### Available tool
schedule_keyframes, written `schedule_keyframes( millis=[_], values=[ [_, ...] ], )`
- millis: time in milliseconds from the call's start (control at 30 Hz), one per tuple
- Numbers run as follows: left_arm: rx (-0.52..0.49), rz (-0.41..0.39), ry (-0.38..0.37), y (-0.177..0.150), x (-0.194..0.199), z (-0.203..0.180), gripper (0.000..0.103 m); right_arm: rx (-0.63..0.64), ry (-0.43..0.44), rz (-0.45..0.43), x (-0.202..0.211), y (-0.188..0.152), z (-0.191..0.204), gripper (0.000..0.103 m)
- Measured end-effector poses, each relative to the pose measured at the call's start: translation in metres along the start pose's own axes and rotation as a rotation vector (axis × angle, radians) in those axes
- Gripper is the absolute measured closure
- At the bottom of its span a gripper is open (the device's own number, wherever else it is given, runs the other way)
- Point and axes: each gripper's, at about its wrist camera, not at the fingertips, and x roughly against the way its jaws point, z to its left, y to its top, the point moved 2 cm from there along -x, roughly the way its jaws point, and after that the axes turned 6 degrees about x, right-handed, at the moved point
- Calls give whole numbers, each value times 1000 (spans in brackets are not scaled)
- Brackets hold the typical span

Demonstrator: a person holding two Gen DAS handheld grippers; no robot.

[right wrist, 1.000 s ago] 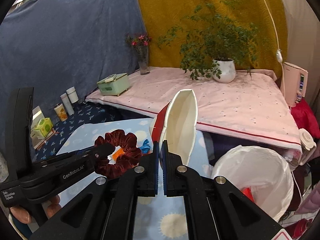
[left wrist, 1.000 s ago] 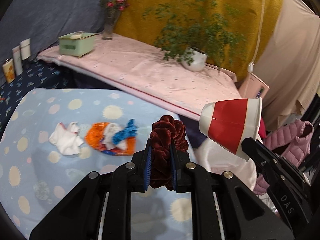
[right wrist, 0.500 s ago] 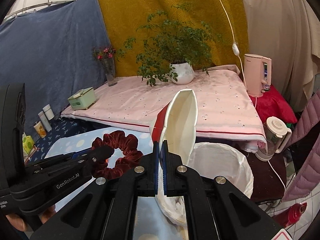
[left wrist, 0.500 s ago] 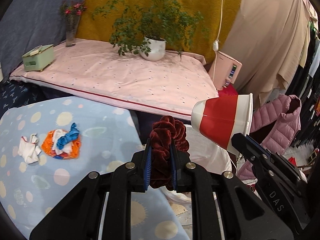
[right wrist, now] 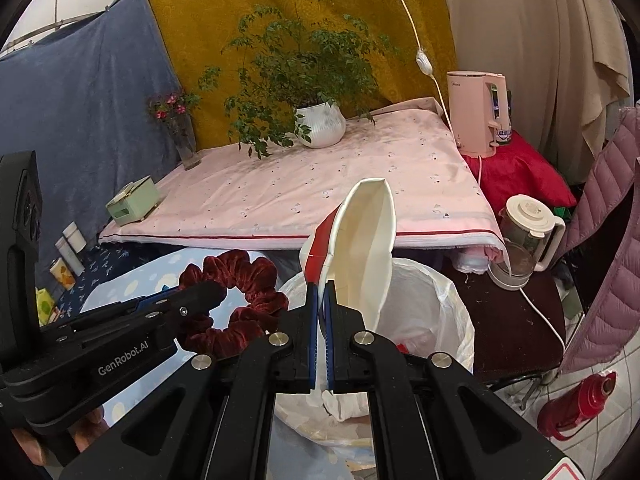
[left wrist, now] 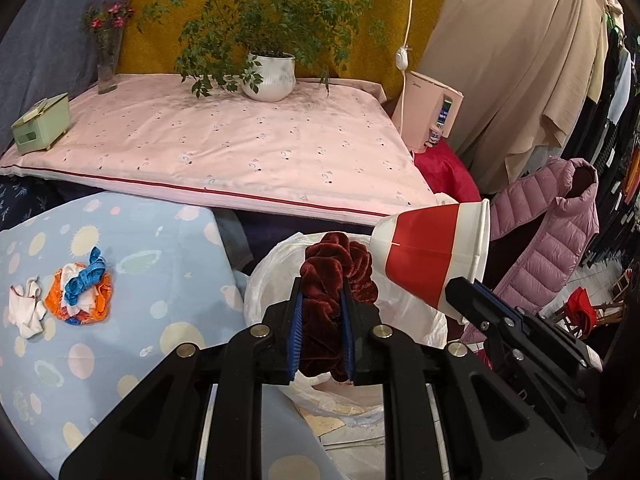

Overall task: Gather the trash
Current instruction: 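Carry the scrunchie and cup over the bin and open both tools, then move both open tools back from the bin to the table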

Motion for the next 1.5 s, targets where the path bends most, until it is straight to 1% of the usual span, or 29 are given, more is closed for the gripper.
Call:
schedule_keyframes(
  millis=[100, 133, 167, 200, 233, 267, 300, 367, 467, 1000, 1167, 1233, 1500],
  values=[
    [-9, 5, -10, 0, -5, -4, 84, -9, -6, 5, -4, -1, -4, 100],
    [-10, 7, -10, 0, -7, -5, 79, -13, -7, 5, -5, -1, -5, 99],
    [-8, 8, -4, 0, -8, -5, 58, -17, -9, 4, -6, -1, -6, 99],
    [-1, -6, 16, 0, -7, -5, 41, -24, -13, -2, -6, -1, -7, 97],
    [3, -24, 31, 0, -6, -5, 40, -28, -18, -2, -7, -1, -8, 91],
    [4, -31, 38, 0, -5, -4, 40, -33, -26, -6, -7, -1, -10, 85],
    [7, -28, 39, 1, -5, -3, 39, -38, -33, -8, -7, -1, -11, 83],
    [19, -23, 50, 1, -6, 2, 39, -48, -31, -13, -7, -1, -13, 74],
    [25, -24, 67, 1, -6, 8, 39, -44, -36, -22, -4, -1, -11, 65],
    [54, -49, 110, -2, 11, 28, 39, 7, -13, -24, 1, 2, 17, 63],
    [70, -61, 121, -2, 18, 40, 39, 27, -1, -19, 1, 2, 29, 63],
    [76, -65, 128, -2, 20, 44, 36, 36, 5, -19, 2, 2, 34, 63],
    [105, -76, 152, -3, 28, 65, 36, 62, 22, -13, 0, 2, 53, 63]
  ],
)
